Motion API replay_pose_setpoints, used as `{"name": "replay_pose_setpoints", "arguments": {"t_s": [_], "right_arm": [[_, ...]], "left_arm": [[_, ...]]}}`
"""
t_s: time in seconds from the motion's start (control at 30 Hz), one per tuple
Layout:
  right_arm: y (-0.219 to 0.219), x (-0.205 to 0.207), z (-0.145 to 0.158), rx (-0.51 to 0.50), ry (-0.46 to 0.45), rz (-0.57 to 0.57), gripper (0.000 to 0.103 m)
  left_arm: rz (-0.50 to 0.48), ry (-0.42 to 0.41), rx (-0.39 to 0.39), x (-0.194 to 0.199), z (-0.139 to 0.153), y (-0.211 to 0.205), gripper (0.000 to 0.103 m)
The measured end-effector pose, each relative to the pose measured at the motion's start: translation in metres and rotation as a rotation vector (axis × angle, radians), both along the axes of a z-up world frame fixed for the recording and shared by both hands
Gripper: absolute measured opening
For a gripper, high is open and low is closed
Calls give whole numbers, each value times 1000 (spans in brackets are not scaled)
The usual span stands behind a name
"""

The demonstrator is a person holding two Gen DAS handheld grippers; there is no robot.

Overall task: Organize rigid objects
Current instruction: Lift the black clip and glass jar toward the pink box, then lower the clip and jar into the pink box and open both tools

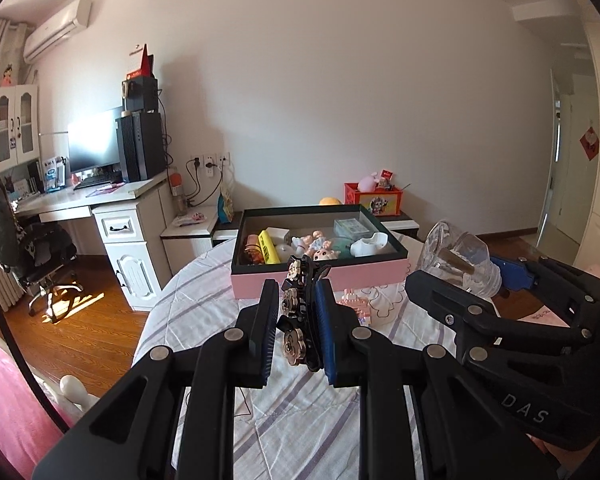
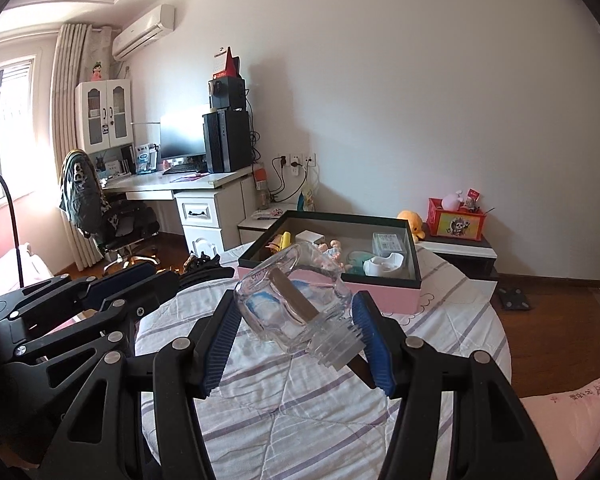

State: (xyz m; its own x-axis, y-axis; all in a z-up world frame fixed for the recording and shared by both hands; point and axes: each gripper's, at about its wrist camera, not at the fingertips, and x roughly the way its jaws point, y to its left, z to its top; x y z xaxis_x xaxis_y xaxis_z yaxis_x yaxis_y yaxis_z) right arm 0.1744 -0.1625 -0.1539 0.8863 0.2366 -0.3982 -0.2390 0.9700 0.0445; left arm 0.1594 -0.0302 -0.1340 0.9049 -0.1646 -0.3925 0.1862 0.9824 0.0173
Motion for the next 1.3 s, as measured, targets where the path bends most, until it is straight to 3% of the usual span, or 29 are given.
{"name": "replay_pose_setpoints", "arguments": {"t_s": [0.4,0.77,1.03,1.3], "right_arm": [[5,-7,18,-10,-53,4,60],[7,32,25,-28,-62,3,60],[-5,105,29,-56,-56,-13,60],[-15,218,9,-98,44,-31,60]], "left_arm": [[24,-56,1,-11,16,4,19],[46,-68,29,35,22,-3,19],[11,-56,62,119,26,-21,19],[-14,85,61,250,2,-35,19]]}}
